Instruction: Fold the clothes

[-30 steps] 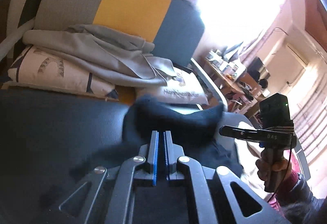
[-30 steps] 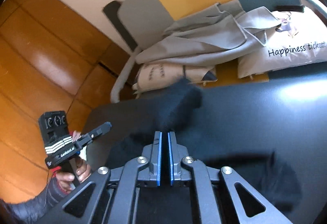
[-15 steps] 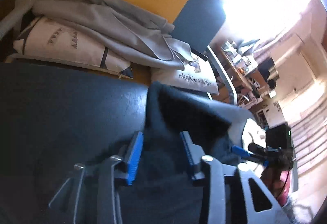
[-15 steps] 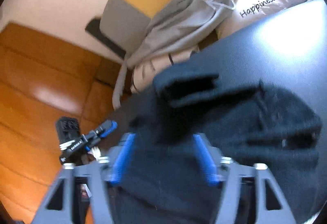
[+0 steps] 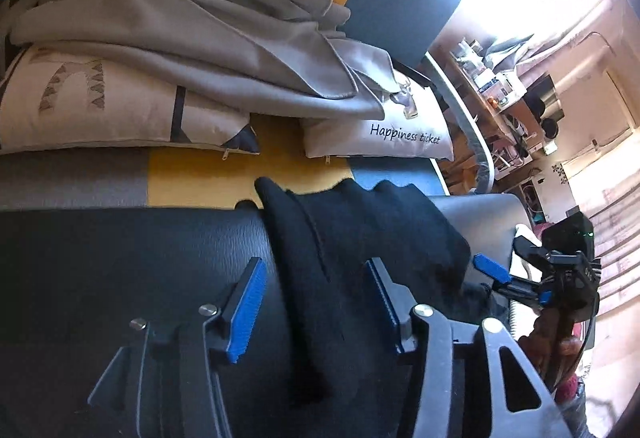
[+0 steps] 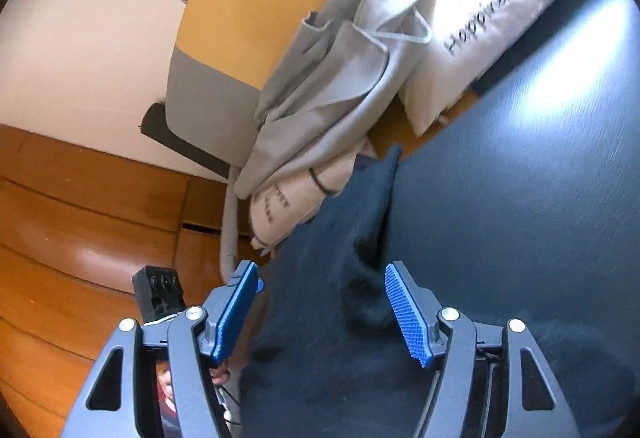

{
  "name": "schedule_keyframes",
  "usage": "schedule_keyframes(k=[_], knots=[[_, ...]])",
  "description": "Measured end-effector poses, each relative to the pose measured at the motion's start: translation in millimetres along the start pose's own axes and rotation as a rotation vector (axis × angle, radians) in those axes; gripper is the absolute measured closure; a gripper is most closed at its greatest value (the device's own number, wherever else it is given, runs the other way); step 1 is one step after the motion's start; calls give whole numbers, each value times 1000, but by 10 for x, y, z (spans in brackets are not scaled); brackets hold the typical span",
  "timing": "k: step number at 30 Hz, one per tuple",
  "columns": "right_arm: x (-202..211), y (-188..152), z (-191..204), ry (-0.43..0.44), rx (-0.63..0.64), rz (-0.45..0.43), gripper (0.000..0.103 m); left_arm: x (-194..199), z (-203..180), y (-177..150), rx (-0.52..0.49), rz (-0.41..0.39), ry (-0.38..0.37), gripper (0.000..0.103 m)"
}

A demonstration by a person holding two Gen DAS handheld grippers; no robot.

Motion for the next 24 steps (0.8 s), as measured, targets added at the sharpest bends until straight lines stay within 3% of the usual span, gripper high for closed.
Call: schedule_keyframes(k=[6, 10, 11, 12, 13, 14, 15, 16, 20, 24], knots=[[-199, 345, -127, -92, 49, 57, 35, -145, 31, 79, -13, 28, 9, 50], [-493, 492, -117, -25, 82, 151, 35, -258, -31, 152, -38, 47, 14, 51], [-561, 506, -95, -14, 98, 173, 38, -293, -71, 165, -59, 53, 30, 51], [-599, 502, -64, -7, 116, 187, 41, -329, -121, 172, -87, 54, 68, 64], [-577, 461, -14, -8, 137, 185, 55, -368, -166, 171, -112, 53, 121, 90], [-555, 421, 35, -10, 158, 183, 77, -396, -192, 166, -125, 54, 156, 98], [-532, 380, 85, -12, 180, 181, 91, -386, -208, 151, -129, 47, 160, 98], [-510, 340, 135, -13, 201, 179, 96, -349, -226, 126, -134, 30, 156, 98], [-422, 177, 333, -19, 286, 170, 96, -19, -320, -68, -147, -70, 101, 98], [-311, -4, 542, -18, 370, 161, 96, 597, -500, -461, -149, -214, -13, 98]])
Point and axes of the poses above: each gripper's, at about its wrist camera, not at the fingertips, and x roughly against the way its jaws point, z to its left, y to its top, the point moved 1 cm from there along -x, roughly the way its jaws point, and after that the axes turned 2 degrees about -z, right-handed, at the moved point
